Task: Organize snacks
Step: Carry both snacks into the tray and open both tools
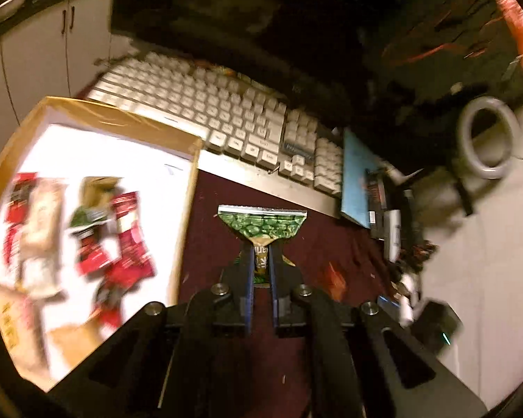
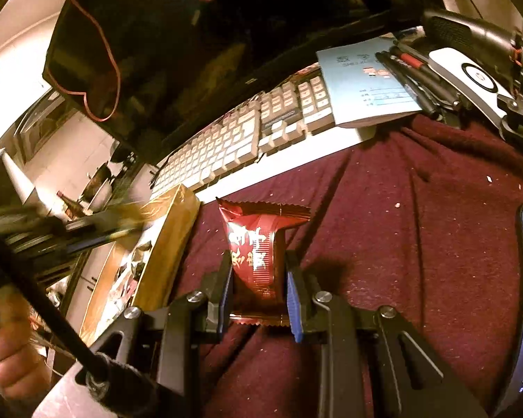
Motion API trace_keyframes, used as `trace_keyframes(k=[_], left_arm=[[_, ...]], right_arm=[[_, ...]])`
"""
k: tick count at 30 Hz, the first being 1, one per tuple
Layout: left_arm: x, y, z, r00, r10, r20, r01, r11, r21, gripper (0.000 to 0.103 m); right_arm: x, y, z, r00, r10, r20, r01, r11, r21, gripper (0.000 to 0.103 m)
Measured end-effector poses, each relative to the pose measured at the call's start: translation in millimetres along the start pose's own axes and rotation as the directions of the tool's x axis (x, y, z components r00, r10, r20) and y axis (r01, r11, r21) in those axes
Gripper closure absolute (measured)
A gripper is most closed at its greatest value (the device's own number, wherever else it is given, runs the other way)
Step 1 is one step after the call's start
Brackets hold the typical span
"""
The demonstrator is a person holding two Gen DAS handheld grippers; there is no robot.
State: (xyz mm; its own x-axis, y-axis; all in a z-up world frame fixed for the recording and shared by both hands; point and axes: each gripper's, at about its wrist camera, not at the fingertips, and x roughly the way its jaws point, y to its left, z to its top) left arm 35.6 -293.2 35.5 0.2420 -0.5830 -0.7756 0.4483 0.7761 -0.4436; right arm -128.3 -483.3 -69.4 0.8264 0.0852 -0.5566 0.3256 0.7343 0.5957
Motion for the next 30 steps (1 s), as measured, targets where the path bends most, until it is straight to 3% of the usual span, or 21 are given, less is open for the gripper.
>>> trace_keyframes(k=[4, 12, 15, 20, 27, 30], left_arm=[[-46.0, 32.6, -3.8, 0.998, -0.028, 0.063, 0.032, 0.997, -0.066, 0.094], [-94.5, 101.6, -9.5, 0.989, 0.069, 0.131, -0.050, 0.989, -0.141, 0.094], [-95.5, 117.1, -4.9, 0.987, 0.092, 0.136, -0.070, 0.985, -0.157, 0.094], [-87.1, 127.0, 14.5, 0.981, 0.139, 0.134, -0.119, 0.982, -0.149, 0.094], [-57.2, 153.5, 54.8, 0.977, 0.189, 0.099, -0.173, 0.973, -0.151, 0.094], [-40.5, 161.0, 69.5, 0.979, 0.198, 0.056, -0.188, 0.972, -0.140, 0.094]], right_arm=[[1.0, 9.6, -2.9, 1.000, -0.002, -0.004, 0.001, 0.999, -0.054, 0.077], [12.3, 32.4, 10.8, 0.989, 0.100, -0.108, -0.109, 0.991, -0.082, 0.077], [9.5, 62.5, 26.6, 0.986, 0.130, -0.105, -0.145, 0.978, -0.150, 0.077], [37.7, 110.4, 43.5, 0.971, 0.140, -0.192, -0.184, 0.954, -0.236, 0.077], [118.2, 156.1, 43.9, 0.951, 0.035, -0.308, -0.142, 0.932, -0.334, 0.078], [137.9, 160.6, 45.9, 0.950, -0.030, -0.311, -0.087, 0.931, -0.355, 0.077]])
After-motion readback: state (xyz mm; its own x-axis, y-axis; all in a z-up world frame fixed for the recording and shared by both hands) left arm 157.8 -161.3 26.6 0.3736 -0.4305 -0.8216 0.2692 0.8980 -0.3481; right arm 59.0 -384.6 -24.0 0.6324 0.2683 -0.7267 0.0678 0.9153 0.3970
